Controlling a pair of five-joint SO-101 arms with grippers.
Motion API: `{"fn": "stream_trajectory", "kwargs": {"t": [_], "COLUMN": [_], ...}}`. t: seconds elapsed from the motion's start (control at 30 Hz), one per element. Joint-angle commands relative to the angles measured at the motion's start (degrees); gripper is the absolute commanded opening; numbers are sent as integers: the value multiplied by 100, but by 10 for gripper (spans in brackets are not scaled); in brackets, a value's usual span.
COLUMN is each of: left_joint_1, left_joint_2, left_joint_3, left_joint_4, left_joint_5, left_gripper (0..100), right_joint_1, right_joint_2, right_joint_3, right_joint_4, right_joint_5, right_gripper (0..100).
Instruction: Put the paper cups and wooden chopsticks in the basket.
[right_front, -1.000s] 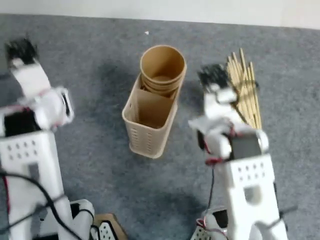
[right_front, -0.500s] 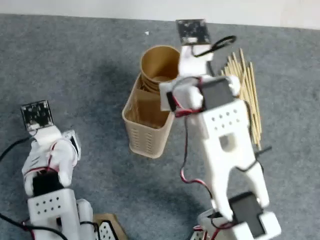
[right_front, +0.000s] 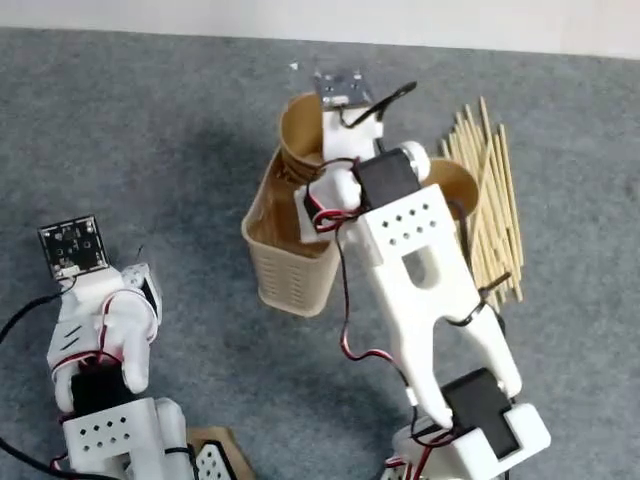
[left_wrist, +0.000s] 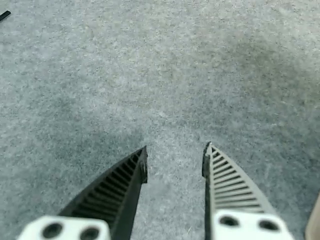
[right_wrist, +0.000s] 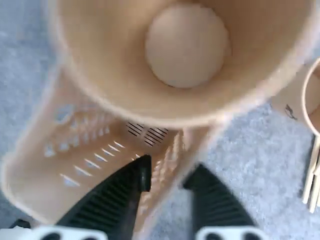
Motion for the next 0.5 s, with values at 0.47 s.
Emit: {"fn": "stream_trajectory", "kwargs": {"t": [0.47], "left_joint_1": [154], "left_joint_2": [-40], "left_joint_3": [-4], "left_joint_4": [-79], "left_joint_5": [-35], "left_gripper": [204], "right_joint_1": [1481], "right_joint_2": [-22], "right_joint_3": [-75], "right_joint_4": [593], "right_joint_5": [2101], "right_gripper": [3]}}
